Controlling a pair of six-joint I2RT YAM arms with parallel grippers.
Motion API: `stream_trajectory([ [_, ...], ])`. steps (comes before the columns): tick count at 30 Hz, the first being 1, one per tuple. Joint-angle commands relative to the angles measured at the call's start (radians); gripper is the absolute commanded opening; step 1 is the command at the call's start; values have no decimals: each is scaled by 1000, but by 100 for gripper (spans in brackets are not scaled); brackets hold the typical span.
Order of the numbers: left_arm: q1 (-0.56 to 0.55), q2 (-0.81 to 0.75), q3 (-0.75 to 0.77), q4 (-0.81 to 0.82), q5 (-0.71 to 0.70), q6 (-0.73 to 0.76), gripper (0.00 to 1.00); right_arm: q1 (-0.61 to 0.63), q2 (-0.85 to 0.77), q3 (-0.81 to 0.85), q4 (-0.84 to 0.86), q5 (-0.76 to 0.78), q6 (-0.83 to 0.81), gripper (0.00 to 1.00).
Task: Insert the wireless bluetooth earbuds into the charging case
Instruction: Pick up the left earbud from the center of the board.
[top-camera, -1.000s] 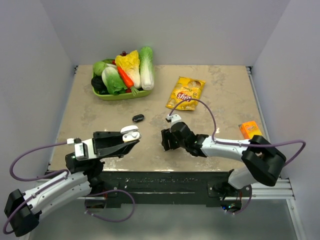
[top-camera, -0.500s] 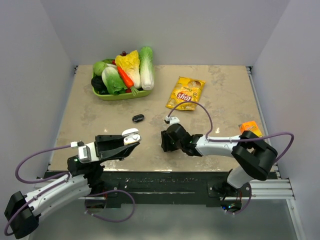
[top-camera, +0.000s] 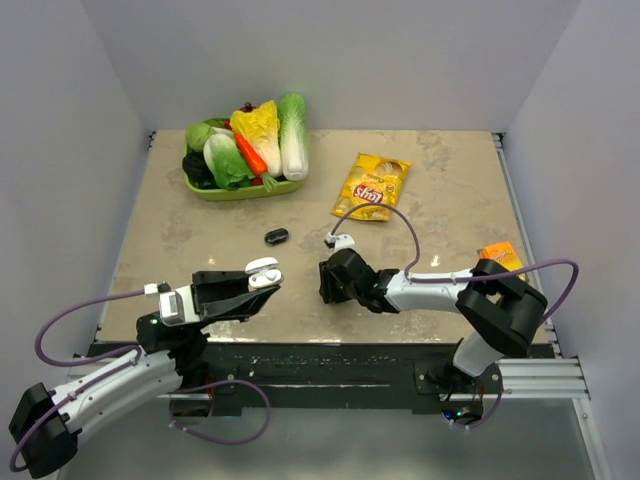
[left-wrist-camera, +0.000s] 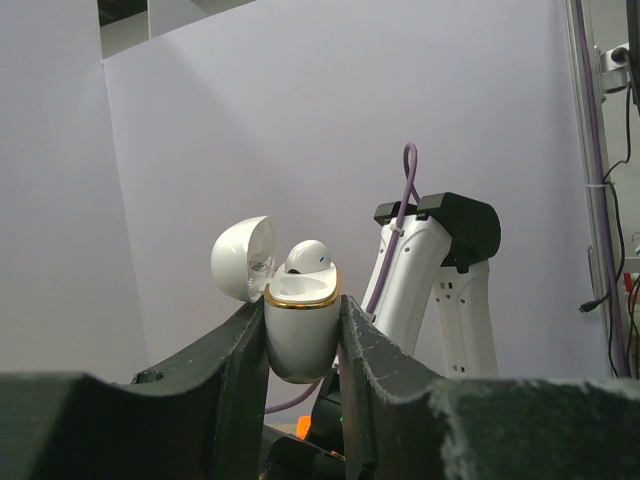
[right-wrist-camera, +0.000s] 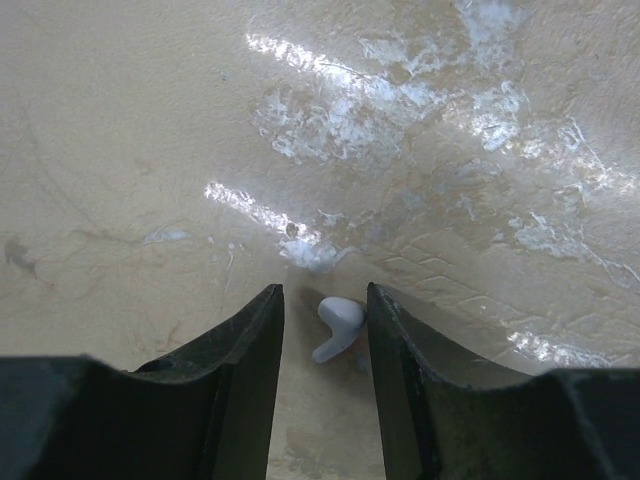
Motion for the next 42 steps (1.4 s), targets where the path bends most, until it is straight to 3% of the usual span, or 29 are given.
stream_trajectory([
  [1, 4, -13, -15, 254, -22, -7, 0, 18, 43, 17, -21, 28, 32, 41],
  [9, 4, -17, -21, 249, -28, -11, 0, 31, 55, 16, -40, 46, 33, 39],
  [13, 4, -17, -25, 251, -31, -14, 0, 32, 49, 7, -58, 67, 33, 46],
  [23, 4, -11, -32, 260, -42, -22, 0, 51, 40, 4, -113, 121, 30, 48],
  [31, 4, -5, -40, 272, -59, -36, 0, 72, 43, -9, -147, 167, 73, 55],
  [42, 4, -28, -54, 272, -71, -43, 0, 109, 75, 5, -162, 181, 98, 45],
])
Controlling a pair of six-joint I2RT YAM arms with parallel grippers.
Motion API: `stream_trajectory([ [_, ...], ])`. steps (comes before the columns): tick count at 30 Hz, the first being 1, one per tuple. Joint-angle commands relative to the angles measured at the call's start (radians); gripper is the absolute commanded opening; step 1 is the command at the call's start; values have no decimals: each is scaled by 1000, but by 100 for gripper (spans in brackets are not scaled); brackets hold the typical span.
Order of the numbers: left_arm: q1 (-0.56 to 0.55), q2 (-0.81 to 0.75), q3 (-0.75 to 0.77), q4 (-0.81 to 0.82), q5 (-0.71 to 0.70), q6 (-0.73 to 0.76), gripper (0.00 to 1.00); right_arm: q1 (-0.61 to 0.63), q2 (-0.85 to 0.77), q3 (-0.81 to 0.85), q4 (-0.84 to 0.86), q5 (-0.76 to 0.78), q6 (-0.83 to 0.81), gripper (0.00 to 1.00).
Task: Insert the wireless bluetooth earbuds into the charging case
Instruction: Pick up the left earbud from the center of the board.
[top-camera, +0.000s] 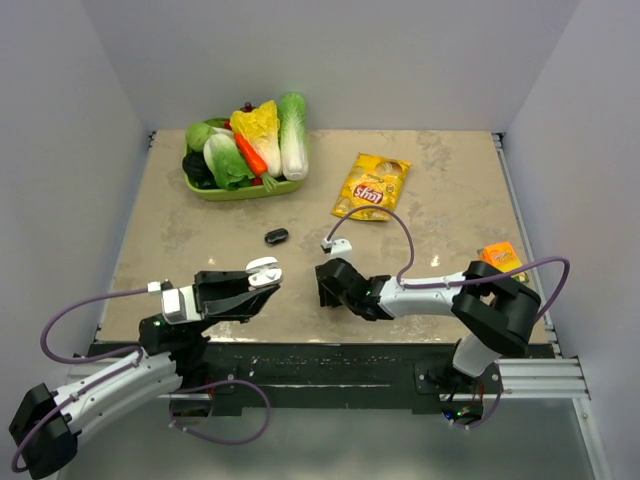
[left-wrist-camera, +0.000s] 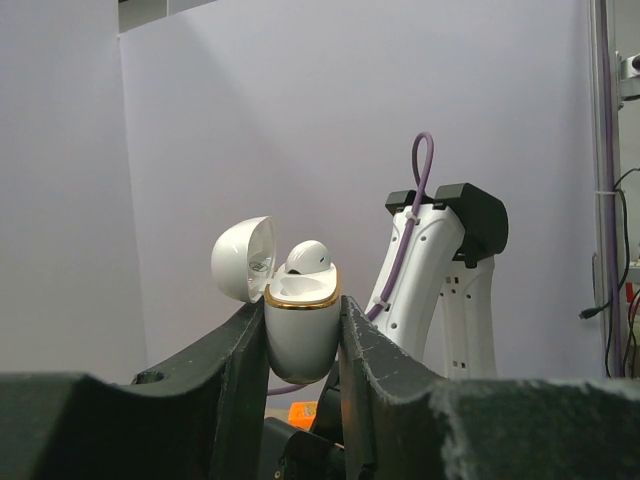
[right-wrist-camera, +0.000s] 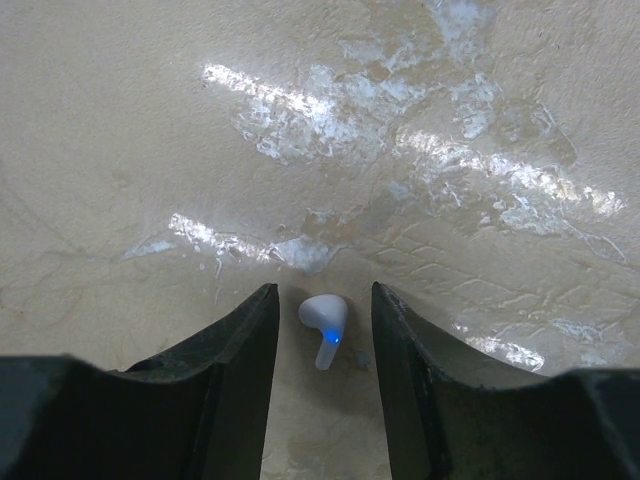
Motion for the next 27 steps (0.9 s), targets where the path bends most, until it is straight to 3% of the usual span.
stream_trajectory([
  [1, 4, -12, -5, 271, -19, -10, 0, 18, 51, -15, -135, -5, 42, 45],
  [14, 4, -8, -13, 287, -22, -22, 0, 47, 57, -20, -125, -23, 69, 26],
  [24, 4, -11, -11, 273, -38, -19, 0, 46, -70, -7, -165, 23, 61, 1],
  [27, 4, -6, -6, 265, -42, -13, 0, 46, -127, 19, -202, 55, 38, 0],
])
